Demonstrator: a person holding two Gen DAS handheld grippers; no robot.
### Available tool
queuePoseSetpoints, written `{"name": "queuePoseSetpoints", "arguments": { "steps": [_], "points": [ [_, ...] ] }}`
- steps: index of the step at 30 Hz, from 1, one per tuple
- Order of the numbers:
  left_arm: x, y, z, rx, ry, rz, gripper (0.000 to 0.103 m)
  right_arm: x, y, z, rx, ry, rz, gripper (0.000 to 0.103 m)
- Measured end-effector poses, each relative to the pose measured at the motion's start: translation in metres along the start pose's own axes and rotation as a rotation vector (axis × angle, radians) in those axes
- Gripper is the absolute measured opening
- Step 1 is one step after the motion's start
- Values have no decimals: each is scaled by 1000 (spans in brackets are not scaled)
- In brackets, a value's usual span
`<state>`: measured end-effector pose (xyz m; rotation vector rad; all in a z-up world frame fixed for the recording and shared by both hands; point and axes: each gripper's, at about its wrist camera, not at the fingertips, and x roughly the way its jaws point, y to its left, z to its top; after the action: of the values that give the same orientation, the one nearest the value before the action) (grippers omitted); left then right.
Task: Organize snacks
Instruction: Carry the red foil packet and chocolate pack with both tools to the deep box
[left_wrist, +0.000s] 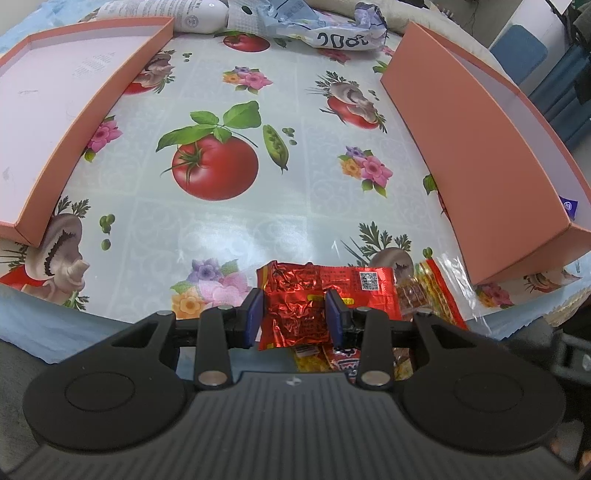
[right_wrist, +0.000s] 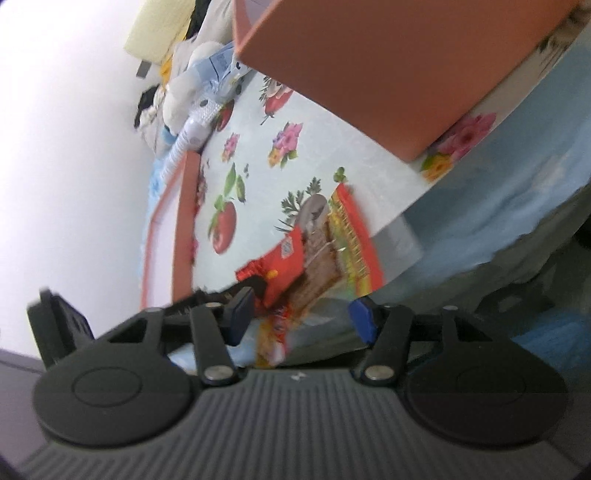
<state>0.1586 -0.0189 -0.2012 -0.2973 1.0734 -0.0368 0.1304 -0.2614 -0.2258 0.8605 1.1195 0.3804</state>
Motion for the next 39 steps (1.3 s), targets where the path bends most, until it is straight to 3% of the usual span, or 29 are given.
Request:
{"name": "queuePoseSetpoints", "arguments": {
  "steps": [3, 8, 20, 29, 32, 39],
  "points": [
    [0, 0, 0, 7, -1, 1, 42, 10, -7, 2, 70, -2, -4, 43],
    [0, 0, -1, 1, -3, -1, 41, 16, -14, 4, 127, -6, -15, 16],
    [-45, 0, 0, -44, -71, -22, 41, -28, 19, 5, -48, -96, -65, 9],
    [-86, -10, -4, -36, -128, -30, 41, -64, 53, -6, -233, -167, -212, 8],
    [-102, -18, -8, -21, -147, -42, 41, -73, 67, -14, -327, -158, -311, 8],
    [-147, -37, -17, -5, -202, -81, 41, -110, 87, -30, -427, -222, -324, 8]
  ]
}}
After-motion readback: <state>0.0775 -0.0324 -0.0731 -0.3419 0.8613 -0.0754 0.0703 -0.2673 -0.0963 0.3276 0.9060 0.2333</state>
